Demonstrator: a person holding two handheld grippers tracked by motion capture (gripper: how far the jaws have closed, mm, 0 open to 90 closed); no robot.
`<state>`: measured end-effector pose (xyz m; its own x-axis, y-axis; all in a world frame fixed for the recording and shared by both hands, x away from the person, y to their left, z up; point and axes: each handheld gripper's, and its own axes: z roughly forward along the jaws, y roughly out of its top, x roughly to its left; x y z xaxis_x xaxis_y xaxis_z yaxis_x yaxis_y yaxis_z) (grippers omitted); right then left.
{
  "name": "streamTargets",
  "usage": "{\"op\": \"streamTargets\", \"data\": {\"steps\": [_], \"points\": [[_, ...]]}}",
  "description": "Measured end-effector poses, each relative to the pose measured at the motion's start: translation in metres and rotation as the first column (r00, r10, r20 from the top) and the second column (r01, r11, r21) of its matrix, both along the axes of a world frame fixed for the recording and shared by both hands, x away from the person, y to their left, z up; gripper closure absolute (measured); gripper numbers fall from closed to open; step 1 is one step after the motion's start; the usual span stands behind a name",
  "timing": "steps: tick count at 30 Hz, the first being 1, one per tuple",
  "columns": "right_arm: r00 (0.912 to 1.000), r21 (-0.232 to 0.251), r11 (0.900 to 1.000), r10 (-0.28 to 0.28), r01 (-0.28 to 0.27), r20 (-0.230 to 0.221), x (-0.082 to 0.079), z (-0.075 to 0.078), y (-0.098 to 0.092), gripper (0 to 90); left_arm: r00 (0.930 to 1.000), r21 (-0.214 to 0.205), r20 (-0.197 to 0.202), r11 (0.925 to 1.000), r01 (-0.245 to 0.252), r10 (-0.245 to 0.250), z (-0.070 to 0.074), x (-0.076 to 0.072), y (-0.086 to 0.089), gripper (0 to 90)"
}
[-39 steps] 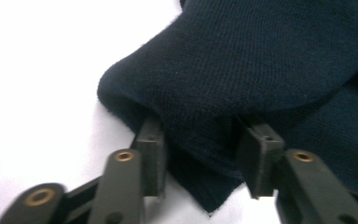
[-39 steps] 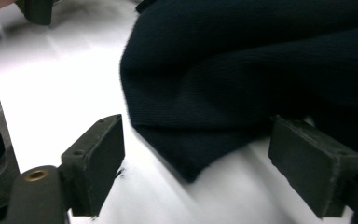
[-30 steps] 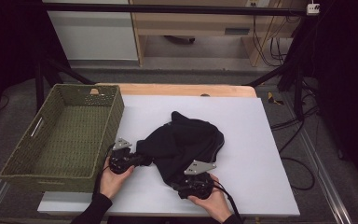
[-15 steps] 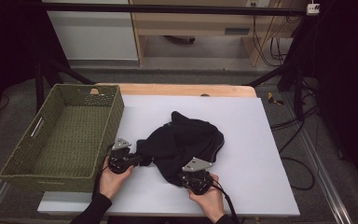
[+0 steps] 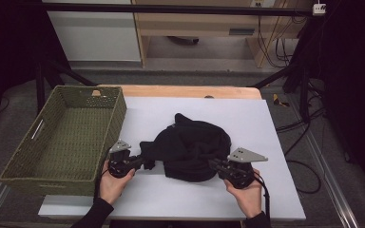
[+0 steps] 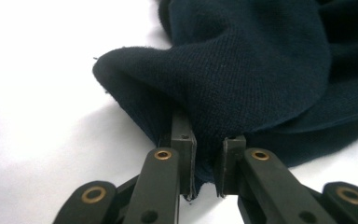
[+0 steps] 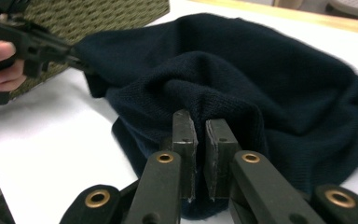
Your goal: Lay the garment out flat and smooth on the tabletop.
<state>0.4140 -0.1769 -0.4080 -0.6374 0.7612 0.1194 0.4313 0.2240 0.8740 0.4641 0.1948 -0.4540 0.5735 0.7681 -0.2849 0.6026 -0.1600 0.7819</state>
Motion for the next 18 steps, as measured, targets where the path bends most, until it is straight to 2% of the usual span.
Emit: {"op": "streamTargets", "data": {"steps": [6,8,11,13,18], "points": [[0.9991,0.027,0.9989,-0.039,0.038,0.016,-0.001,0.013,-0.023,85.0,0.9999,-0.025,0.013,0.9997,0.003,-0.002,0.01,-0.006,0.003,80.5],[0.9984,0.037,0.998,-0.053,0.052,0.022,-0.002,0.017,-0.031,85.0,0.9998,-0.015,0.02,0.9999,-0.005,0.005,0.012,-0.008,0.005,80.5],[0.9969,0.055,0.9959,-0.073,0.072,0.029,-0.004,0.022,-0.044,85.0,1.0,-0.016,-0.001,0.9998,-0.01,0.01,0.012,-0.011,0.006,80.5],[0.996,0.063,0.9947,-0.084,0.082,0.03,-0.005,0.024,-0.052,84.9,0.9999,0.0,-0.012,1.0,0.0,0.0,0.012,-0.015,0.003,80.5],[0.9967,0.062,0.9954,-0.075,0.073,0.03,-0.008,0.025,-0.061,84.9,0.9986,0.083,-0.034,0.9956,0.044,-0.042,0.008,-0.028,-0.011,80.5]]}}
